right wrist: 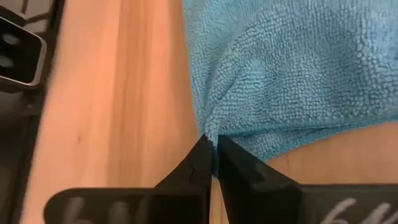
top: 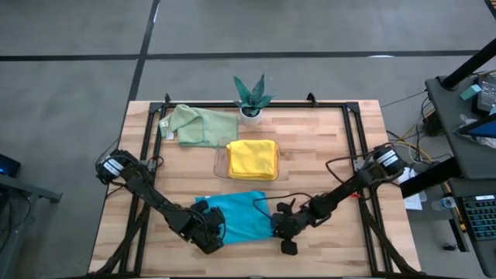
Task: Fold microfiber towels
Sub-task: Fold the blue microfiber towel
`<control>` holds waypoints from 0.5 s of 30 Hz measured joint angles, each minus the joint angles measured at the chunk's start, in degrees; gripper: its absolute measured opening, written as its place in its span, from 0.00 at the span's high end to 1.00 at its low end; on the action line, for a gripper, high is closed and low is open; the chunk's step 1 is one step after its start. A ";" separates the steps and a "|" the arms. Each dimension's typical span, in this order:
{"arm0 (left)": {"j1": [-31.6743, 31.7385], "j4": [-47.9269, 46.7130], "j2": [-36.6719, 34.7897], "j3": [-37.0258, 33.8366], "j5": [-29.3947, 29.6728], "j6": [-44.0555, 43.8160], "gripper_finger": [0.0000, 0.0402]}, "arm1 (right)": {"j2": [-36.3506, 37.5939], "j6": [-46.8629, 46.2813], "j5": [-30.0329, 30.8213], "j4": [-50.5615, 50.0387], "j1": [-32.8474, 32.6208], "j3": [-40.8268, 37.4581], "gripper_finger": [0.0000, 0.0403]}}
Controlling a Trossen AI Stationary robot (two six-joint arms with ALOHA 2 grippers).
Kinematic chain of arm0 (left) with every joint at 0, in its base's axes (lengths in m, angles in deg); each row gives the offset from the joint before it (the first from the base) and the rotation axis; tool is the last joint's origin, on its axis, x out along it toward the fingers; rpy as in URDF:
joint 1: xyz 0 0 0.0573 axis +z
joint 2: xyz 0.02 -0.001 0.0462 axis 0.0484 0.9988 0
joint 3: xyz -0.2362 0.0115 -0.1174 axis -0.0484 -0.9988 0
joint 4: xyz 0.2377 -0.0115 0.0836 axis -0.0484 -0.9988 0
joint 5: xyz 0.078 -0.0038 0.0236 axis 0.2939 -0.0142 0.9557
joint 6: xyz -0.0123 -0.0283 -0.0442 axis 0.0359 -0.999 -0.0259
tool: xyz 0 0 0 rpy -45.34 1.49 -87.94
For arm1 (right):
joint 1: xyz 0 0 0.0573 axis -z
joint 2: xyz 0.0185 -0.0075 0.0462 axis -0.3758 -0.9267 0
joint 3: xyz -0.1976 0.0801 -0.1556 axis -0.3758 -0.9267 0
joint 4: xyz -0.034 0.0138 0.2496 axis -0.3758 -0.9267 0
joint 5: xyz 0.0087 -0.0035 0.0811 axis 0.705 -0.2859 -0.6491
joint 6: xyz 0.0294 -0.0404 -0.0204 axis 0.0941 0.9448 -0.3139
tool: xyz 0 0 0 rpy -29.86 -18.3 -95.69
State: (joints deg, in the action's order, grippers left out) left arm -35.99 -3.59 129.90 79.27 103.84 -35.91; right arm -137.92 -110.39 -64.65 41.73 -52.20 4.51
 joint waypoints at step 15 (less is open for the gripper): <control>-1.42 -0.29 -3.99 2.83 -2.00 3.21 0.80 | 10.86 3.14 2.34 -11.53 1.84 -0.02 0.65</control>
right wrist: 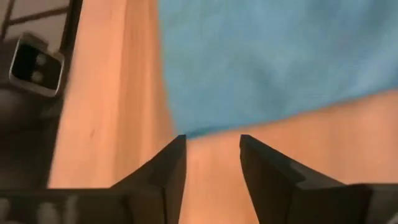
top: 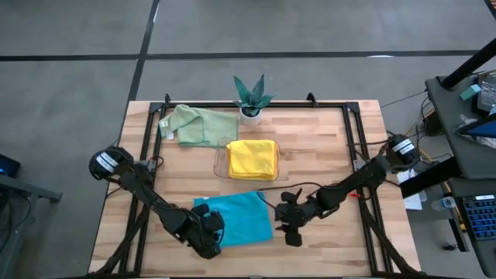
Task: Fold microfiber towels
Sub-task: Fold the blue microfiber towel
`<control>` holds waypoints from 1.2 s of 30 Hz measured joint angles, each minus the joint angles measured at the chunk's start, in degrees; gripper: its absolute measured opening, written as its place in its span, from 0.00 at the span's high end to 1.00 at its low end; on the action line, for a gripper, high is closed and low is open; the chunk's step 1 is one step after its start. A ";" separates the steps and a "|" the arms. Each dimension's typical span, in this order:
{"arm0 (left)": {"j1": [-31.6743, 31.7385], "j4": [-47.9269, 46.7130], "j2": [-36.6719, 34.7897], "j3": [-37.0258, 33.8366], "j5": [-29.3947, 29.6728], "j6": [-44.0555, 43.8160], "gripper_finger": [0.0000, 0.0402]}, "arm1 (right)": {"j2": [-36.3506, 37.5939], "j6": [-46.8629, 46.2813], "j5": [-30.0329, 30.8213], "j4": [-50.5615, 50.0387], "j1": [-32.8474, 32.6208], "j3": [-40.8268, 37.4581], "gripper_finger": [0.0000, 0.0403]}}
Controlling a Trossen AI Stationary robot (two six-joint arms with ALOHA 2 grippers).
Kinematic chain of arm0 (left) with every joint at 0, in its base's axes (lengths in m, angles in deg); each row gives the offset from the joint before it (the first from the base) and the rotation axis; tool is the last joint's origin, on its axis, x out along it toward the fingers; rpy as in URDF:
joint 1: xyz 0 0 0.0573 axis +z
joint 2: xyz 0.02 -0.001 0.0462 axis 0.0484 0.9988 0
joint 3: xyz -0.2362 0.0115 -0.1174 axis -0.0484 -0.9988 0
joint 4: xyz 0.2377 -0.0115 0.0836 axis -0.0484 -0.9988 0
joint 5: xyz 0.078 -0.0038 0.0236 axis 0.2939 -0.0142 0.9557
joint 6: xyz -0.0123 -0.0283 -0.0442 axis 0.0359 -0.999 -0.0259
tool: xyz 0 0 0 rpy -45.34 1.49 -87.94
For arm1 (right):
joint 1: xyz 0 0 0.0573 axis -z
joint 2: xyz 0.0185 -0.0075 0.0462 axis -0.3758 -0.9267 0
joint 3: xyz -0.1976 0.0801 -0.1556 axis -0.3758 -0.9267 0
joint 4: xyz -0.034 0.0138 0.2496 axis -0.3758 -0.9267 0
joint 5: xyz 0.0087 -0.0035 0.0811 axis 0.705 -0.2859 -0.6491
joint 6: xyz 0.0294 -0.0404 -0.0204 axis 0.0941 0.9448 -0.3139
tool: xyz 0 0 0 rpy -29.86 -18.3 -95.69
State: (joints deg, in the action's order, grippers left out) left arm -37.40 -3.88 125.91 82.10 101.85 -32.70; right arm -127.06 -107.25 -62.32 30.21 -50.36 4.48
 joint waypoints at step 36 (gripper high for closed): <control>-4.57 0.20 2.07 -1.15 0.92 -7.74 0.80 | -10.98 18.04 16.48 15.32 9.26 -0.02 0.98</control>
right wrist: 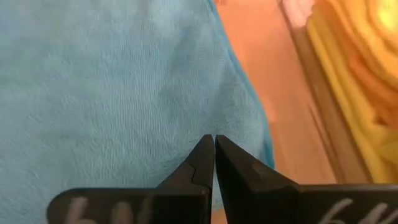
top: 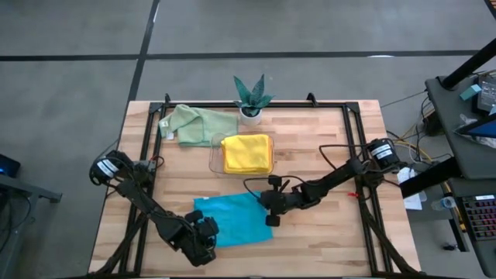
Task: Fold microfiber towels
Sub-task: Fold the blue microfiber towel
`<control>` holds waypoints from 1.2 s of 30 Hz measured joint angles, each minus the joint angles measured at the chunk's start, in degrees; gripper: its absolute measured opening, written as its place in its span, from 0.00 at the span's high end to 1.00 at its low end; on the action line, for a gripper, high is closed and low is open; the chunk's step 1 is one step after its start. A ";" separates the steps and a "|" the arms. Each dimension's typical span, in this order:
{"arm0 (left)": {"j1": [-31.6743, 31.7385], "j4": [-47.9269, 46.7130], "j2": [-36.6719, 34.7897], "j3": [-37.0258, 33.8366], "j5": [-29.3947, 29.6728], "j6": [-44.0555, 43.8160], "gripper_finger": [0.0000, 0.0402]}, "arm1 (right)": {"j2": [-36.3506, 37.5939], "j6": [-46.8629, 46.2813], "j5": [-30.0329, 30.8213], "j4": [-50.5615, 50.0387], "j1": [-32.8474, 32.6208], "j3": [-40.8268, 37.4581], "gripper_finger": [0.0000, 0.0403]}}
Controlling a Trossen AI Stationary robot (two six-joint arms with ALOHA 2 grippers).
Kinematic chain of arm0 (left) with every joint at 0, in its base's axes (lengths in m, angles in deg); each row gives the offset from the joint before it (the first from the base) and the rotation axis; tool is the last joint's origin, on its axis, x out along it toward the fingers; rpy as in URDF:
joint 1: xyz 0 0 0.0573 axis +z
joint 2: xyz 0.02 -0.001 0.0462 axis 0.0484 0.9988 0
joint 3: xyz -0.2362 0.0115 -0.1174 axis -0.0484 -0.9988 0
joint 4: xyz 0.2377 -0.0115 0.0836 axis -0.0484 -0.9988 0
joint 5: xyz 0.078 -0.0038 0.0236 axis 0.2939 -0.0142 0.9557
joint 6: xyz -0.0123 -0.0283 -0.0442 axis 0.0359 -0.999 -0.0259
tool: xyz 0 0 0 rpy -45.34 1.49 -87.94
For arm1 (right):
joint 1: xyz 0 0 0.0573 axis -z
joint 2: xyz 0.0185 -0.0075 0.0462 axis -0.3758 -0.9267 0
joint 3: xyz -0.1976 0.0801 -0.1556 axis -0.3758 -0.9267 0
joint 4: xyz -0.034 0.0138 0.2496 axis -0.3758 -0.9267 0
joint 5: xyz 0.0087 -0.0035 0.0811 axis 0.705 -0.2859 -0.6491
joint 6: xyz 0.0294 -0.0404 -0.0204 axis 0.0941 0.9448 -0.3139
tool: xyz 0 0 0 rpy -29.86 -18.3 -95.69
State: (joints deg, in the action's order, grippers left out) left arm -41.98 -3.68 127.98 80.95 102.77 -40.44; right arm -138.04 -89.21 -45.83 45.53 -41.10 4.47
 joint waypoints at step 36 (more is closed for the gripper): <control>-0.41 2.34 -1.40 3.90 -4.32 3.17 0.68 | 8.10 -6.28 -1.81 -10.90 -13.62 0.19 0.73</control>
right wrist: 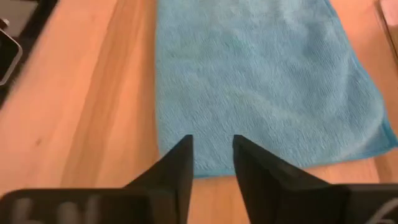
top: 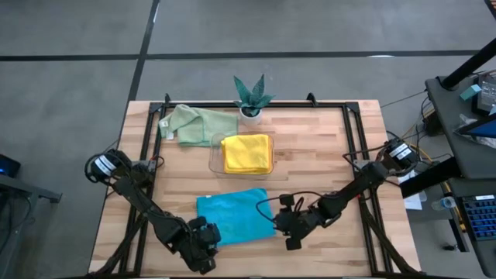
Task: Fold microfiber towels
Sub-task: Fold the blue microfiber towel
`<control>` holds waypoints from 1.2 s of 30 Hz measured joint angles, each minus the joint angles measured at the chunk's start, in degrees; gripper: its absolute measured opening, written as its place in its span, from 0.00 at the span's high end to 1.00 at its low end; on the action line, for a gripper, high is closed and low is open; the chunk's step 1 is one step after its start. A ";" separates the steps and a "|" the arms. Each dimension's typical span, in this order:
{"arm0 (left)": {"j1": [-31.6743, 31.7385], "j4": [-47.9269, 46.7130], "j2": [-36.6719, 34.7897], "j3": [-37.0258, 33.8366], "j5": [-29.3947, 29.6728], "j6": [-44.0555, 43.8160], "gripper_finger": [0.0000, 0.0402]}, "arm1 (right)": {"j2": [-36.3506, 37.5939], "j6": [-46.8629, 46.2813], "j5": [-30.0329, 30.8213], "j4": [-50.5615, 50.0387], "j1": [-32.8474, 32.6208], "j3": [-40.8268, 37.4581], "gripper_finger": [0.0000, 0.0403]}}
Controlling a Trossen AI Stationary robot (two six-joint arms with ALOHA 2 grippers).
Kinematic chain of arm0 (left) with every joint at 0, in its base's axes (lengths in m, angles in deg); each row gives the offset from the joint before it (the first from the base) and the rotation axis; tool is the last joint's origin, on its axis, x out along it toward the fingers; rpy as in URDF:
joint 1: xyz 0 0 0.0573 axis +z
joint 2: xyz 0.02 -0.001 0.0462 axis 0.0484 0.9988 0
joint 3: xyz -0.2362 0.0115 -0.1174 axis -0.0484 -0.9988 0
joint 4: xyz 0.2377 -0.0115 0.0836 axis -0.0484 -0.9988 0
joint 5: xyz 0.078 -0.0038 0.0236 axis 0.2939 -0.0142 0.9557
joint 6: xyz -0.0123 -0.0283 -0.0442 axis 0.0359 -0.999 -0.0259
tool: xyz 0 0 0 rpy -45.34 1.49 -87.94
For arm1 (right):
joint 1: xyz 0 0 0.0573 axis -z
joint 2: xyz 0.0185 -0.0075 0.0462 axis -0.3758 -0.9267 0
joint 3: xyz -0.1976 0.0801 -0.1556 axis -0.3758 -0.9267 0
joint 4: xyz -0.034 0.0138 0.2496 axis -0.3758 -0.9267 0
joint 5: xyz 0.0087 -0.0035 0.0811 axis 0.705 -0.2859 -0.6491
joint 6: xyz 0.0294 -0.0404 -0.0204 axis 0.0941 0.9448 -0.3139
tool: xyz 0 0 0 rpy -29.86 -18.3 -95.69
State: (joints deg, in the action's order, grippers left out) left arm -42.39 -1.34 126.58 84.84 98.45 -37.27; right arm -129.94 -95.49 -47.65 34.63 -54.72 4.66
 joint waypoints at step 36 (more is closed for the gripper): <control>4.38 -1.49 2.05 -1.60 8.89 7.35 0.59 | -5.03 -40.72 1.70 7.05 6.48 -4.11 0.36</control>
State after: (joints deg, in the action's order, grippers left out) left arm -38.01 -2.83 128.63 83.24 107.33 -29.92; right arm -134.97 -136.21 -45.94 41.68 -48.24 0.55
